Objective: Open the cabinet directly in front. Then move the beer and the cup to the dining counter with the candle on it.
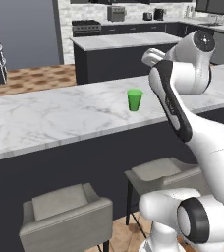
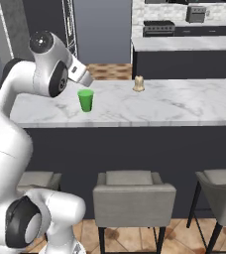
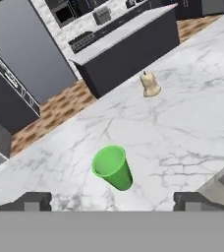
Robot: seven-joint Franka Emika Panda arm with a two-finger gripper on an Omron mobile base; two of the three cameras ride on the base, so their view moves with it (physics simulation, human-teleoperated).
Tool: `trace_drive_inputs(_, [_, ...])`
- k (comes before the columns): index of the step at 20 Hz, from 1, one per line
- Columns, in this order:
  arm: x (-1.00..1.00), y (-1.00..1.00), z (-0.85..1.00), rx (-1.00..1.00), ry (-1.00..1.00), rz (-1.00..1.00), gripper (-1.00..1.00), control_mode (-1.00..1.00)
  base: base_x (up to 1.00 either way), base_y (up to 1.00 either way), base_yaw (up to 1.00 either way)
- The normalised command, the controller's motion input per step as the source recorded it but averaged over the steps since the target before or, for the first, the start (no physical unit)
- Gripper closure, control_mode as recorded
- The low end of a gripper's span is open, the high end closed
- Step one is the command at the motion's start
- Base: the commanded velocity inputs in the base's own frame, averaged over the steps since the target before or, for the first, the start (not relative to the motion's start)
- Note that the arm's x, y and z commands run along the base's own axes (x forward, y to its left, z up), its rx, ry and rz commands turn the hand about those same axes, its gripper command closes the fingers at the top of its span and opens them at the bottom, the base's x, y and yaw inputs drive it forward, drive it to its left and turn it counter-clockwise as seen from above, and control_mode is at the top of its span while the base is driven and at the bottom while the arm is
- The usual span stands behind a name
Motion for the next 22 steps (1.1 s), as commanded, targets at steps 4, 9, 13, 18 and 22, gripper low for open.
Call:
trace_drive_inputs(4, [-0.59,0.00,0.10,-0.02,-0.37,0.00,-1.00,-1.00,0.00,0.00,0.00])
trace_drive_inputs(9, [-0.25,0.05,-0.04,0.00,0.00,0.00,-1.00,1.00,-0.20,0.00,0.00])
trace_drive_inputs(13, [0.00,0.00,0.00,0.00,0.00,0.00,-1.00,1.00,-1.00,-0.02,-0.03])
trace_drive_inputs(18, [0.00,0.00,0.00,0.00,0.00,0.00,-1.00,1.00,-0.95,-0.56,-0.14])
trace_drive_inputs(22, [0.00,0.00,0.00,0.00,0.00,0.00,-1.00,1.00,-0.27,-1.00,-0.18])
